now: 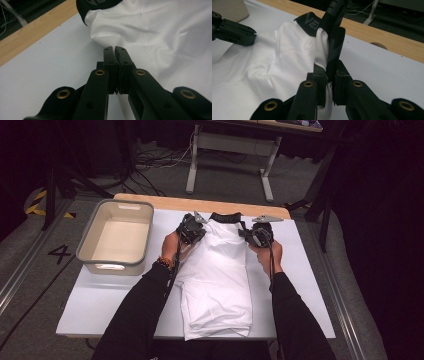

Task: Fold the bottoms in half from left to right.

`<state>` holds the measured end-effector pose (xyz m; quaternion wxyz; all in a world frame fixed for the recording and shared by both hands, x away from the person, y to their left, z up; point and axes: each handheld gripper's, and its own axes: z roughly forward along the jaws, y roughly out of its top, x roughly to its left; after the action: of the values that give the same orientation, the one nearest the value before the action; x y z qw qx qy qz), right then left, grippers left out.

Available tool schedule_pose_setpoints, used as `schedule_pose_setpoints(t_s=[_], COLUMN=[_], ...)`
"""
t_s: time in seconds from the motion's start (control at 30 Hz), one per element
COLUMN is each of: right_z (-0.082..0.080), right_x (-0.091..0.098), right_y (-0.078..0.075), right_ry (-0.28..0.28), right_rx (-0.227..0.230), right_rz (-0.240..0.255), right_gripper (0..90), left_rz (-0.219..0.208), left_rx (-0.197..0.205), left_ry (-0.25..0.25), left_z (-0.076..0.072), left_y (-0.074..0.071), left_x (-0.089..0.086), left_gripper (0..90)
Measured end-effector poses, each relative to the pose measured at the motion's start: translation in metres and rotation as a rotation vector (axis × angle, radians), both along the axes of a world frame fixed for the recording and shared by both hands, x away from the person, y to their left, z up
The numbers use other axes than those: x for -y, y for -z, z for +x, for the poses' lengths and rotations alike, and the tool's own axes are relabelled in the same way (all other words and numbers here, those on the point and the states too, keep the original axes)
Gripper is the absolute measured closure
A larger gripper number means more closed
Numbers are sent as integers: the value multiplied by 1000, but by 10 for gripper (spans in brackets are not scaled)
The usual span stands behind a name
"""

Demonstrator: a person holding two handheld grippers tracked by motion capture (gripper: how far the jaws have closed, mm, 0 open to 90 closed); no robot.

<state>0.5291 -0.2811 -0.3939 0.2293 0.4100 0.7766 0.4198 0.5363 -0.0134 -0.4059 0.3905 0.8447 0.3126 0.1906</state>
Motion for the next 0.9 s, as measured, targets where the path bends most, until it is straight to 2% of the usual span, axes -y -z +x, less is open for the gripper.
schedule_pose_setpoints(t_s=[0.03,0.07,0.13,0.2,0.27,0.3,0.33,0.37,0.43,0.5,0.53,0.63,0.7,0.73,0.83,0.87,0.9], right_z=[-6,-9,-13,-19,-25,-30,-30,-37,-39,-45,-48,-64,-67,-74,-82,-86,-96], right_x=[0,0,0,0,1,1,1,3,4,6,6,11,13,15,17,18,19], right_y=[-4,-6,-8,-10,-12,-13,-13,-14,-15,-15,-15,-15,-15,-14,-12,-11,-9], right_ry=[-17,-26,-41,-61,-77,-90,-90,-108,-116,-133,-143,-195,-206,-223,-239,-248,-271], right_rx=[31,47,55,68,81,87,87,97,104,114,115,158,163,164,168,168,172], right_rz=[-5,-1,10,9,11,24,24,42,49,55,67,79,86,98,107,109,98], right_gripper=[834,834,834,834,834,834,834,834,833,833,833,833,833,833,833,833,832], left_rz=[3,2,3,10,14,3,3,-21,-29,-28,-42,-71,-82,-78,-83,-68,-49], left_rx=[29,35,40,60,64,75,75,84,88,108,107,121,127,134,140,149,163], left_ry=[14,19,24,29,30,34,34,43,48,56,60,80,98,107,126,133,142], left_z=[-7,-10,-13,-20,-26,-33,-33,-40,-44,-52,-55,-68,-77,-82,-95,-102,-108], left_y=[-3,-4,-5,-8,-9,-11,-11,-12,-13,-15,-15,-17,-16,-16,-13,-12,-11], left_x=[-1,-2,-2,-4,-5,-7,-7,-11,-12,-15,-17,-21,-23,-23,-23,-23,-22], left_gripper=[884,884,883,882,882,882,882,882,882,880,880,880,881,880,881,881,881])
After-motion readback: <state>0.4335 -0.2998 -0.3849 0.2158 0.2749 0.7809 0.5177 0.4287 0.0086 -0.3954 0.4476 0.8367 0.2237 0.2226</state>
